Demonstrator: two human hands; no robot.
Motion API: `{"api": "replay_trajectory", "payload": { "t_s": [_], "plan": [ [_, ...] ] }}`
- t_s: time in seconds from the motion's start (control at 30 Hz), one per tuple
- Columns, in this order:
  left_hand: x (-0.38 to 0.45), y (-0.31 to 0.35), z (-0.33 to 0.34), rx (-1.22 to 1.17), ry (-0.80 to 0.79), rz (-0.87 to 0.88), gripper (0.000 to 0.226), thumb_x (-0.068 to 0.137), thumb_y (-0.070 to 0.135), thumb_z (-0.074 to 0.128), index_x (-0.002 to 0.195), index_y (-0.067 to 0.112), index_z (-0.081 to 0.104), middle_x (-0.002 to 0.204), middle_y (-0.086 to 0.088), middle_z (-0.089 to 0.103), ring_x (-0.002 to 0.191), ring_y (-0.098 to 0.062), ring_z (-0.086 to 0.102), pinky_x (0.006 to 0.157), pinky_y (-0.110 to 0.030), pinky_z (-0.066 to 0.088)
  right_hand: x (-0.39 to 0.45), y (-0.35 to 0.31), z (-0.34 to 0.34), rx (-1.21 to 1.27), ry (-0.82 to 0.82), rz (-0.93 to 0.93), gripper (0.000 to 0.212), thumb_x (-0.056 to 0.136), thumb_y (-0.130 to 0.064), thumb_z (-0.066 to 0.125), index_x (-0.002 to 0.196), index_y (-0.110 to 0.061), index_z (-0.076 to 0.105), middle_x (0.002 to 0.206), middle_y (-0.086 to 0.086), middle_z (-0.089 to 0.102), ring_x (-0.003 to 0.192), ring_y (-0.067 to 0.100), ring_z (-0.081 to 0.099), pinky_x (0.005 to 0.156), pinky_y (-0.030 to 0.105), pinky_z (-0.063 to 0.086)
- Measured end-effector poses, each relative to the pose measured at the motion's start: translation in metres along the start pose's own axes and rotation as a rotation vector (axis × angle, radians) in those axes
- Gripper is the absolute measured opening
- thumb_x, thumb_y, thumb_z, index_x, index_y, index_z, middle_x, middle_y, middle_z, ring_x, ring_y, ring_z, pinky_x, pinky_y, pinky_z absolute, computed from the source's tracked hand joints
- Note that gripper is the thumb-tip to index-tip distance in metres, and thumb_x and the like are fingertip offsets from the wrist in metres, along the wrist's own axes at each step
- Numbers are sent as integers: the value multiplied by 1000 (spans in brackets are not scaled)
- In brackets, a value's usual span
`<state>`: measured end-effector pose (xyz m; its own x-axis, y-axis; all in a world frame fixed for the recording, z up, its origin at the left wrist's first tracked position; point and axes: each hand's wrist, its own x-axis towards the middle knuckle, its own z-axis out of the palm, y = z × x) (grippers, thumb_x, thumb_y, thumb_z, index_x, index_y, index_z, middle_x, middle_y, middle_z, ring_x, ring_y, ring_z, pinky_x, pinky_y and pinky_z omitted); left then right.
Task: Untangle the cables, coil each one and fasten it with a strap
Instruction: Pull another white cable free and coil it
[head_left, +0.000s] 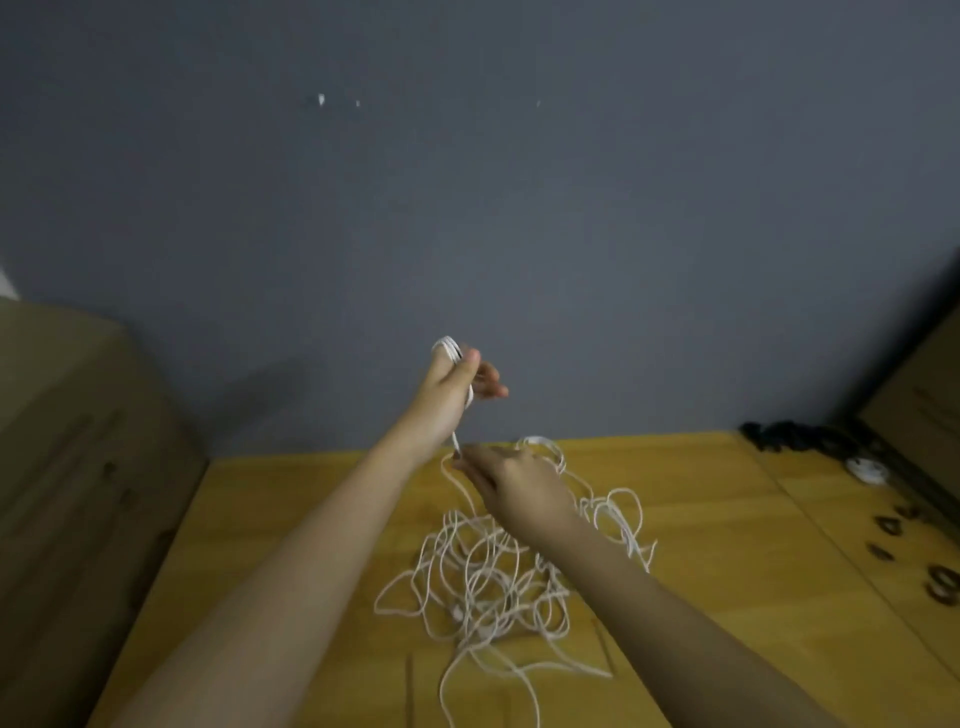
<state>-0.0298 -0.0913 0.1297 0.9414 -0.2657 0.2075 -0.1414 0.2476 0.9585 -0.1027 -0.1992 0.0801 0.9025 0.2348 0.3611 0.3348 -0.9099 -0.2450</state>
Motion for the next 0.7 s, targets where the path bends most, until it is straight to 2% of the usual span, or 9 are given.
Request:
{"api": "replay_trajectory", "payload": {
  "t_s": [0.07, 0.13, 0.17, 0.27, 0.4, 0.47, 0.53, 0.6, 0.7],
  "plan": [
    [-5, -24, -14, 272, -54, 7, 20, 104, 10, 30, 85, 13, 33, 79, -5, 54, 54, -4, 64, 65, -23, 52, -14, -1, 5, 201, 86, 2, 23, 94, -26, 58, 107, -11, 69, 88, 6, 72, 72, 20, 64, 64, 25, 44],
    [-15, -45, -25, 582, -161, 15, 20, 104, 17, 33, 84, 16, 34, 80, -1, 58, 61, -8, 65, 69, -31, 50, -27, 2, 8, 339, 51, 65, 23, 89, -21, 64, 111, -13, 69, 89, 1, 72, 65, 7, 57, 62, 8, 38],
    [-20, -54, -29, 726, -218, 22, 20, 103, 22, 34, 83, 19, 35, 83, 3, 59, 70, -11, 64, 75, -32, 48, -33, 5, 10, 386, 9, 90, 25, 88, -20, 66, 112, -15, 69, 87, -2, 72, 62, 4, 54, 61, 7, 38],
    [-35, -69, -38, 991, -339, 14, 27, 101, 40, 31, 92, 17, 42, 97, 8, 46, 93, -11, 48, 84, -30, 36, -44, 21, 14, 469, -95, 189, 24, 86, -22, 68, 109, -28, 64, 66, -6, 62, 54, 6, 52, 55, 21, 44],
    [-49, -66, -45, 1179, -508, -47, 62, 75, 82, 24, 73, 22, 37, 76, 5, 46, 67, -11, 46, 58, -32, 34, -53, 65, 15, 264, -79, 344, 16, 87, -19, 67, 98, -30, 65, 64, -19, 56, 53, -2, 51, 46, 15, 35],
    [-53, -62, -50, 1225, -566, -97, 76, 64, 89, 27, 75, 16, 46, 74, 6, 49, 64, -9, 46, 55, -30, 32, -64, 90, 14, 252, -26, 493, 9, 86, -21, 69, 94, -24, 69, 77, -8, 64, 61, 6, 56, 50, 17, 40],
    [-55, -60, -57, 1189, -634, -169, 74, 67, 85, 38, 76, 12, 49, 73, 4, 48, 62, -11, 42, 57, -30, 32, -73, 109, 12, 272, -2, 578, 18, 82, -30, 73, 92, -16, 73, 86, 3, 67, 75, 17, 58, 65, 26, 46],
    [-53, -58, -59, 1083, -673, -222, 57, 80, 72, 47, 71, 16, 47, 68, 3, 43, 57, -8, 38, 55, -28, 28, -77, 121, 10, 147, -75, 585, 34, 80, -44, 71, 88, -11, 74, 86, 4, 64, 81, 19, 56, 71, 32, 45],
    [-49, -56, -53, 1006, -669, -223, 48, 91, 58, 45, 71, 15, 49, 64, 2, 44, 55, -9, 42, 55, -26, 30, -69, 120, 5, 118, -175, 671, 55, 85, -57, 57, 73, -4, 69, 58, 3, 55, 53, 15, 49, 48, 25, 33]
  ]
}}
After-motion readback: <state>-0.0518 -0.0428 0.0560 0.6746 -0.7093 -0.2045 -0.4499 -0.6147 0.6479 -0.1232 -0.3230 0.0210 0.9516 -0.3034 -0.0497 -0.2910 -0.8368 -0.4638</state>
